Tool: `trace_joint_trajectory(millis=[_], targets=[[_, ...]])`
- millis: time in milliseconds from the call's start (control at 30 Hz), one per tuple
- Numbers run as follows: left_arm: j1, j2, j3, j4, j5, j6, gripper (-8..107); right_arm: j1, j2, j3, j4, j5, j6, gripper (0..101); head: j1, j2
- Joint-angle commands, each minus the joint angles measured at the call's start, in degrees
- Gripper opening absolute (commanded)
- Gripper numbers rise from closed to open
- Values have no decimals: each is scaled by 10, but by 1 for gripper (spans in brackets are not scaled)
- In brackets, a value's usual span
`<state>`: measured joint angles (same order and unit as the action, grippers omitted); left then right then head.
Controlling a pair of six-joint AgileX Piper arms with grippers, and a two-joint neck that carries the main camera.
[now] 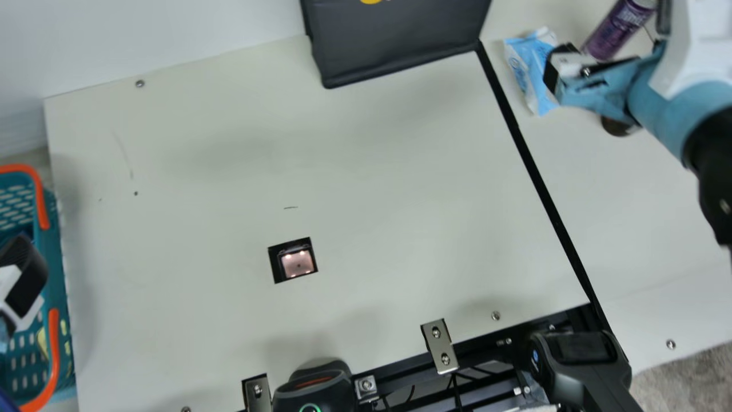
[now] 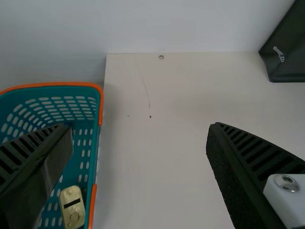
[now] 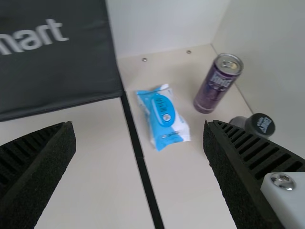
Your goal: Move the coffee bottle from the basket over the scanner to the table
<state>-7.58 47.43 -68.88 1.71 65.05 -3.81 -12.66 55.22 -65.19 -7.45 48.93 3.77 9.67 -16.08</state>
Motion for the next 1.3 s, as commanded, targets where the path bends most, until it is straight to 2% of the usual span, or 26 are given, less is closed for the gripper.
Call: trace_joint_trajectory(millis=[0, 100, 133, 233, 600, 633, 733, 1267], targets=[[30, -18, 0, -14, 20, 18, 90, 15, -13, -4, 5, 28, -2, 95, -17, 52], [60, -41, -1, -32, 44, 38, 90, 35, -32, -11, 16, 58, -8, 95, -17, 92], [43, -31, 0, -25, 31, 30, 90, 42, -38, -13, 19, 68, -10, 95, -17, 105], [59, -43, 0, -31, 46, 38, 90, 62, -57, -20, 29, 98, -16, 95, -17, 145], [59, -43, 0, -32, 45, 38, 90, 133, -126, -46, 66, 206, -38, 95, -17, 145], [59, -43, 0, -32, 45, 38, 90, 127, -120, -45, 63, 189, -38, 95, -17, 145], [59, -43, 0, -32, 45, 38, 90, 134, -127, -46, 70, 212, -38, 95, -17, 145], [59, -43, 0, -32, 45, 38, 90, 134, -128, -47, 69, 210, -38, 95, -17, 145]])
